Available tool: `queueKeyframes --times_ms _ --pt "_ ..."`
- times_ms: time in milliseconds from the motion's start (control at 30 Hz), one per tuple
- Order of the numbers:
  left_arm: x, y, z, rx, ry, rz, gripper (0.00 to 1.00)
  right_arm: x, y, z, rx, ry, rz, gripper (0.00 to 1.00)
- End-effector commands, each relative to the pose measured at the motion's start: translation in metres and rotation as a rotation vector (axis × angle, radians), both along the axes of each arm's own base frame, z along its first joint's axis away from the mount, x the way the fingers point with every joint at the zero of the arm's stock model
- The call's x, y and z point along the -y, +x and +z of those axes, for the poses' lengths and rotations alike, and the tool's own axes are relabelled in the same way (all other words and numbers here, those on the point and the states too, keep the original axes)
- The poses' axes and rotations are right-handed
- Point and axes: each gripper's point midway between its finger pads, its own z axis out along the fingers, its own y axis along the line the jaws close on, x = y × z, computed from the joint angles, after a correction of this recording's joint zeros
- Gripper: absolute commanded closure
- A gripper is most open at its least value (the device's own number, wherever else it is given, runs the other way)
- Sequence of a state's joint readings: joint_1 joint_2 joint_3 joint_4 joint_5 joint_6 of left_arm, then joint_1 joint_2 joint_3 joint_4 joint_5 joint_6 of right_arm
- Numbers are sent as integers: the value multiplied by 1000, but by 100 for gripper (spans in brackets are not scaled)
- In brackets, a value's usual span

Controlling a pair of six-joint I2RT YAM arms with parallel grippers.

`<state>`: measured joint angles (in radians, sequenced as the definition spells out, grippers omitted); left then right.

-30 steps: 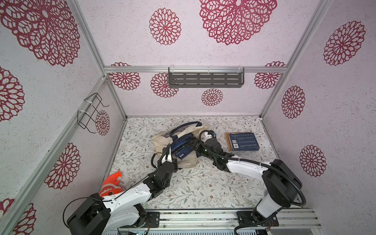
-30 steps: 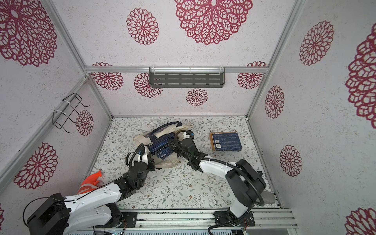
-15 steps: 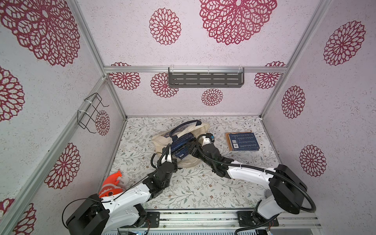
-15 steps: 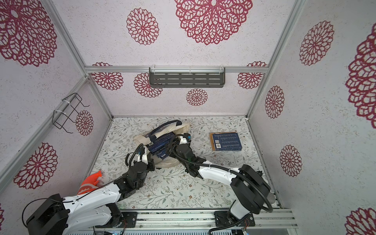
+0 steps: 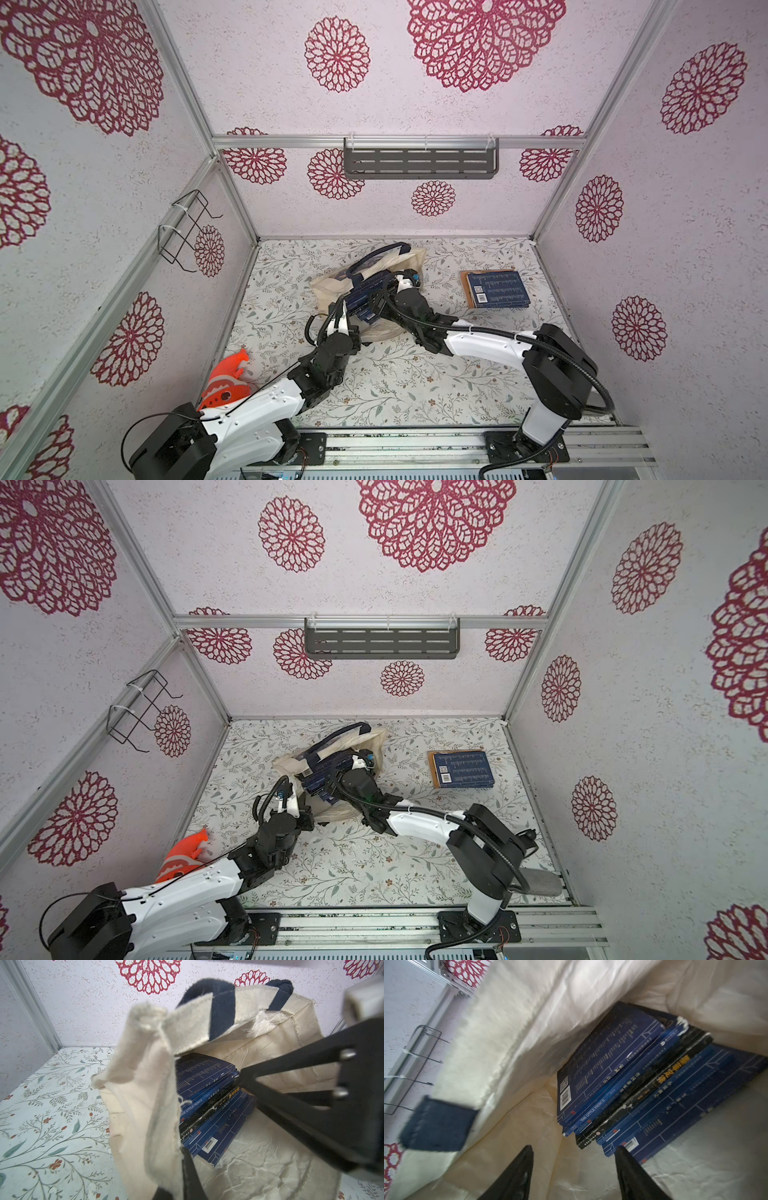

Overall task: Take out the books from the canvas bag
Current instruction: Pick up the book from the canvas bag.

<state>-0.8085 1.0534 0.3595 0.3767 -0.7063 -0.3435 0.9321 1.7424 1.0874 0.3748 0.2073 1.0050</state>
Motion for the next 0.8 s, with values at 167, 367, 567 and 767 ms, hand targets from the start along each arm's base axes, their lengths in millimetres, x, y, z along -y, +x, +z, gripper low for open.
queueKeyframes --times_ms 167,367,567,767 --pt "13 -4 14 40 -42 -68 100 -19 27 -16 -39 -7 -4 42" --pt "14 -6 16 46 -48 -79 100 -23 51 -23 -30 -22 -22 48" --pt "14 -6 16 47 -50 -86 100 -14 70 -22 -5 -47 -66 49" --pt "16 -6 16 44 -49 -92 100 -13 76 -17 7 -39 -70 50"
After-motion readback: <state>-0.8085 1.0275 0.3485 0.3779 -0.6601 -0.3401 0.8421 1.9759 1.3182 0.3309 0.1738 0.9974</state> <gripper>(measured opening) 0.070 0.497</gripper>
